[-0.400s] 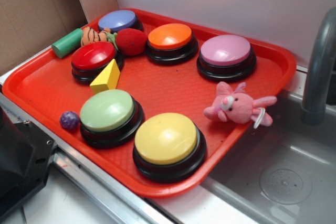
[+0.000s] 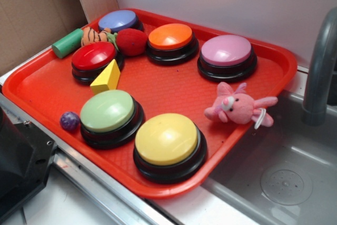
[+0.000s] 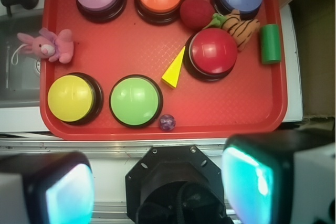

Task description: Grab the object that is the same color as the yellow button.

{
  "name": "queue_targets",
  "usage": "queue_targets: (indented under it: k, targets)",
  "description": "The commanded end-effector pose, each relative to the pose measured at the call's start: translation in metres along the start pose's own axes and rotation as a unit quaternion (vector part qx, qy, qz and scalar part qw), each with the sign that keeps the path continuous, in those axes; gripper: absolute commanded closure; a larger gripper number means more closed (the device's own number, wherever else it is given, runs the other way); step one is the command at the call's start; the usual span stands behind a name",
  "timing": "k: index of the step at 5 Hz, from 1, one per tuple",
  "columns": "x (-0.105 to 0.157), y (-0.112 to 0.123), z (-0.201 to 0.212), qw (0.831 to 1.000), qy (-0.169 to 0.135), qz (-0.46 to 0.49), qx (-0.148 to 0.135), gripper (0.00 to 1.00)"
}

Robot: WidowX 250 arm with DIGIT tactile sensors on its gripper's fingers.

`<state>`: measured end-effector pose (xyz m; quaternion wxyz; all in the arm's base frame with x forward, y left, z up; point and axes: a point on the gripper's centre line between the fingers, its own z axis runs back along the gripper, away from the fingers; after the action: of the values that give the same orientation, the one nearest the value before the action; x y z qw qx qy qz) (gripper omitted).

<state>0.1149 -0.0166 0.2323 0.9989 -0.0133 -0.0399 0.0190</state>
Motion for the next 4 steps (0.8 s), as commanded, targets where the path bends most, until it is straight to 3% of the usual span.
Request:
queue_targets:
  k: [1,3,4]
  targets:
    - [0.018,-0.012,-0.023,0.998,0.001,0.065,-0.022,0.00]
    - [0.050,-0.019,-0.073,0.982,-0.015,0.188,0.008,0.00]
    - [0.056,-0.012,-0.090,0.979,-0.010,0.204,0.021,0.00]
